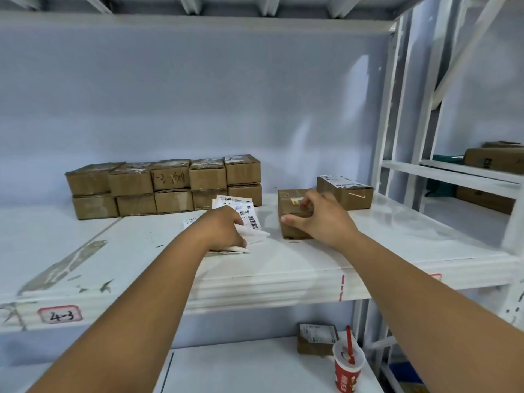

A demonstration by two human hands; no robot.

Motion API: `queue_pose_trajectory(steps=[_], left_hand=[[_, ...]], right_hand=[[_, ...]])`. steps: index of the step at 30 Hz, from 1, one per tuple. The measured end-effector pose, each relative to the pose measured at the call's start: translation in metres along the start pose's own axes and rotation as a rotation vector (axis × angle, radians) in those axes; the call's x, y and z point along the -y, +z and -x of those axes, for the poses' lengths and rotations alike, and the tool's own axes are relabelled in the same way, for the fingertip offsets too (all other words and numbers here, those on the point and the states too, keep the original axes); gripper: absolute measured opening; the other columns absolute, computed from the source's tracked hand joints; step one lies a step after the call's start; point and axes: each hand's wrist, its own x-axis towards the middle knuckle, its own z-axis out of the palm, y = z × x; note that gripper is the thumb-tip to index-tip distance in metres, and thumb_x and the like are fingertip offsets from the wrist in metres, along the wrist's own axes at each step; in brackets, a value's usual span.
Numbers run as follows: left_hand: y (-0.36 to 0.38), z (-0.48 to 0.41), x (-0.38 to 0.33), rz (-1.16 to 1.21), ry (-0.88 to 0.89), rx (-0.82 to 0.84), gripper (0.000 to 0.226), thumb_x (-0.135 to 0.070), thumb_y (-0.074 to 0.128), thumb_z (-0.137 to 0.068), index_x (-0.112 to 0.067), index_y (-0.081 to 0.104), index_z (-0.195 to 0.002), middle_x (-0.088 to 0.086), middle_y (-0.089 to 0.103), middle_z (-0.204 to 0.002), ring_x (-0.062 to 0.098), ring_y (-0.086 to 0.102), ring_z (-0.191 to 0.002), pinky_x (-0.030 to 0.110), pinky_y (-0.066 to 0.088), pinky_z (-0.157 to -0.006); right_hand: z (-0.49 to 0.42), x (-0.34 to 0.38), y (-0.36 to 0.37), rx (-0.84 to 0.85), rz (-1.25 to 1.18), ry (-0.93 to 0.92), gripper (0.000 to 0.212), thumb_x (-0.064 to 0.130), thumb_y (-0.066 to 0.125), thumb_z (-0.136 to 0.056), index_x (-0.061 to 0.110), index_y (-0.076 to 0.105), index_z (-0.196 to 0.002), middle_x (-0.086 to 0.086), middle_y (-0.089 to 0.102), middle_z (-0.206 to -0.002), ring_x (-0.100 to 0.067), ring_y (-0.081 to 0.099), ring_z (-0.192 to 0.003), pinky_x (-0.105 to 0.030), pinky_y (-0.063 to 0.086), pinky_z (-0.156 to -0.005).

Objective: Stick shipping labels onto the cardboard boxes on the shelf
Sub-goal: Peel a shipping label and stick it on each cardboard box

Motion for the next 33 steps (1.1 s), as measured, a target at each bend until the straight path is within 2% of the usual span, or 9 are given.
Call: queue_pose_trajectory(steps=[3, 5, 11, 14, 17, 21, 26, 29, 33], left_hand=[[0.005, 0.002, 0.005, 0.150, -0.031, -0.076, 0.018, -0.022, 0.075, -0.075, -0.017, 0.069, -0.091, 0.001, 0.065, -0.091, 0.017, 0.055, -0.082, 0.023, 0.037, -0.059], [0.007, 0.001, 0.005, 0.206, -0.045, -0.154, 0.007, -0.015, 0.067, -0.080, -0.018, 0.068, -0.086, 0.000, 0.064, -0.093, 0.016, 0.055, -0.084, 0.023, 0.038, -0.061], [0.020, 0.000, 0.008, 0.274, -0.079, -0.397, 0.010, -0.017, 0.053, -0.087, -0.022, 0.060, -0.081, 0.003, 0.063, -0.097, 0.024, 0.056, -0.087, 0.030, 0.045, -0.072], [0.021, 0.000, 0.008, 0.292, -0.052, -0.515, 0.009, -0.019, 0.054, -0.088, -0.025, 0.058, -0.082, 0.001, 0.060, -0.104, 0.022, 0.054, -0.090, 0.030, 0.043, -0.072], [0.020, 0.005, 0.005, 0.265, -0.016, -0.644, 0.008, -0.021, 0.055, -0.091, -0.023, 0.062, -0.094, -0.003, 0.053, -0.109, 0.020, 0.050, -0.087, 0.030, 0.041, -0.070], [0.020, 0.010, 0.003, 0.204, 0.112, -0.855, 0.013, -0.021, 0.053, -0.093, -0.018, 0.064, -0.099, -0.003, 0.057, -0.104, 0.018, 0.049, -0.078, 0.028, 0.035, -0.061], [0.019, 0.006, 0.002, 0.332, 0.149, -0.925, 0.014, -0.014, 0.053, -0.094, -0.010, 0.062, -0.103, 0.005, 0.067, -0.104, 0.019, 0.056, -0.082, 0.025, 0.034, -0.062], [0.016, 0.006, 0.001, 0.508, 0.167, -0.932, 0.012, -0.010, 0.055, -0.093, -0.009, 0.063, -0.102, 0.005, 0.067, -0.109, 0.013, 0.058, -0.088, 0.020, 0.037, -0.066], [0.010, 0.005, -0.008, 0.544, 0.210, -0.950, 0.016, -0.010, 0.058, -0.091, -0.008, 0.065, -0.105, 0.001, 0.062, -0.112, 0.006, 0.053, -0.094, 0.012, 0.039, -0.071]], right_hand=[[0.000, 0.006, 0.005, -0.013, 0.005, 0.020, 0.056, 0.065, 0.068, -0.071, 0.025, 0.051, -0.107, -0.001, 0.044, -0.119, -0.021, 0.057, -0.101, -0.036, 0.047, -0.090], [0.000, 0.008, 0.009, -0.027, -0.003, 0.032, 0.056, 0.065, 0.067, -0.072, 0.026, 0.050, -0.108, 0.000, 0.043, -0.121, -0.021, 0.056, -0.102, -0.036, 0.048, -0.088], [0.002, 0.008, 0.022, -0.114, -0.007, 0.037, 0.059, 0.064, 0.066, -0.073, 0.025, 0.051, -0.115, -0.001, 0.044, -0.127, -0.024, 0.049, -0.116, -0.037, 0.046, -0.092], [0.004, 0.010, 0.025, -0.182, 0.147, -0.045, 0.063, 0.066, 0.063, -0.073, 0.029, 0.050, -0.123, 0.000, 0.041, -0.138, -0.026, 0.022, -0.139, -0.044, 0.023, -0.114], [0.007, 0.016, 0.027, -0.293, 0.255, -0.190, 0.063, 0.061, 0.063, -0.076, 0.034, 0.046, -0.131, 0.003, 0.041, -0.140, -0.023, 0.007, -0.145, -0.050, 0.002, -0.116], [0.009, 0.021, 0.031, -0.376, 0.258, -0.327, 0.057, 0.049, 0.065, -0.076, 0.033, 0.050, -0.129, 0.003, 0.050, -0.131, -0.022, 0.019, -0.141, -0.046, 0.003, -0.111], [0.009, 0.016, 0.031, -0.231, 0.269, -0.222, 0.053, 0.054, 0.058, -0.083, 0.037, 0.048, -0.132, 0.008, 0.048, -0.137, -0.018, 0.022, -0.137, -0.043, 0.007, -0.108], [0.006, 0.015, 0.029, -0.143, 0.256, -0.152, 0.050, 0.059, 0.050, -0.087, 0.035, 0.052, -0.131, 0.007, 0.046, -0.141, -0.020, 0.025, -0.136, -0.041, 0.019, -0.109], [0.004, 0.013, 0.029, -0.265, 0.098, -0.109, 0.044, 0.060, 0.048, -0.088, 0.028, 0.069, -0.111, 0.000, 0.063, -0.119, -0.024, 0.044, -0.120, -0.036, 0.042, -0.095]])
